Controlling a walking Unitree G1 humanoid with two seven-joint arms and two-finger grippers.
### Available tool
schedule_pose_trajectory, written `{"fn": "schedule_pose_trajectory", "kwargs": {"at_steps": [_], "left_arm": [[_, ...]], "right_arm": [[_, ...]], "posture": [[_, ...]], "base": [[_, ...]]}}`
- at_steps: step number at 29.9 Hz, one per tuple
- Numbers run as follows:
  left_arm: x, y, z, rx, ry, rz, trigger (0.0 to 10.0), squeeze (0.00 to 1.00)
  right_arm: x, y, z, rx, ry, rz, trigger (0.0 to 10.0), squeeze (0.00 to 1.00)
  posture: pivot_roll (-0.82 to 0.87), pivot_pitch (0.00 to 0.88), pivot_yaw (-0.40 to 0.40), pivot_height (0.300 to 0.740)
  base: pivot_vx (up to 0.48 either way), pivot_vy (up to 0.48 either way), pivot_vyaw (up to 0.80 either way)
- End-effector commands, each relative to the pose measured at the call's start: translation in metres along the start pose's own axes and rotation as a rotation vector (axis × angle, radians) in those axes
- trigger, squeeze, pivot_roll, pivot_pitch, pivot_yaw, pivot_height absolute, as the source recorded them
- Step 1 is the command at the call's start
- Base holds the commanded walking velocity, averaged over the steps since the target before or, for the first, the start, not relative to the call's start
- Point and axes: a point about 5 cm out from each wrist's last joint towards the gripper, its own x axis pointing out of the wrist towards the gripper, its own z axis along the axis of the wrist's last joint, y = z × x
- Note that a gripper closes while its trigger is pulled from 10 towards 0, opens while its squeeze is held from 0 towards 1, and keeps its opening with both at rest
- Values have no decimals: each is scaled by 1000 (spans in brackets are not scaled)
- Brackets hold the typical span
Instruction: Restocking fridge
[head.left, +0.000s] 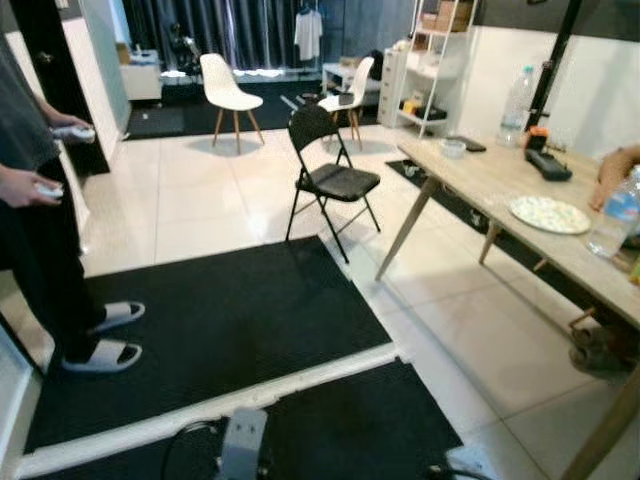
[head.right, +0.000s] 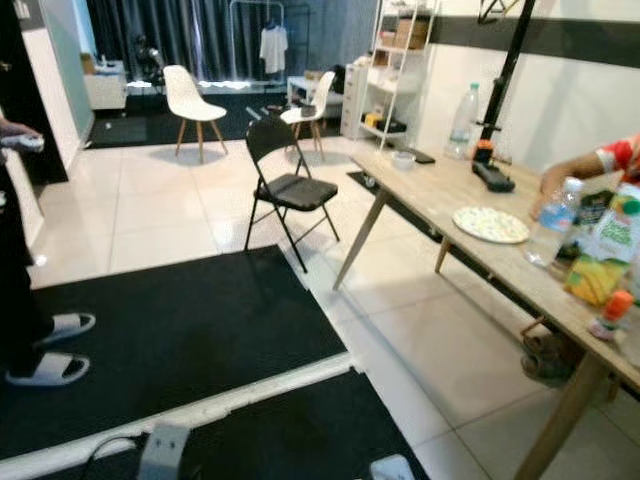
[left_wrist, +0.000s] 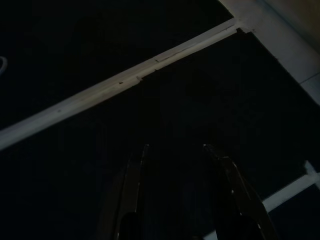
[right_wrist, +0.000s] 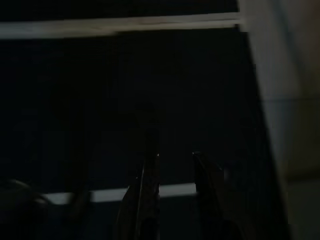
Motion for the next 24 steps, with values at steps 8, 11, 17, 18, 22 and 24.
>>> {"fn": "schedule_pose_trajectory", "kwargs": {"at_steps": [8,11,17,18,22,24], "left_arm": [[3,2,0,56,33,-51,10000,0],[4,5,1,50,40,-41,10000,0],[7,6,9,0,13,-11,10000,0],[6,7,9,-30,11,3,10000,0],[5,4,8,-39,7,5,10000,0],[5,1,7,-49,3,3,10000,0]], "right_arm": [[-2,-9,0,-37,11,-9,10000,0],[-1,-9,3,-41,7,-8,10000,0],[0,-13,10,-20,-10,-28,10000,0],[0,-13,10,-5,-11,-35,10000,0],[0,-11,8,3,-7,-34,10000,0],[0,-9,5,4,-3,-31,10000,0]], "posture": [[-36,95,-34,740],[-36,95,-34,740],[-17,94,-10,740],[-20,94,-6,740],[-17,91,1,740],[-14,90,7,740]], "base": [[448,0,0],[450,0,0],[450,0,0],[450,0,-600],[450,0,-750],[450,0,-800]]}}
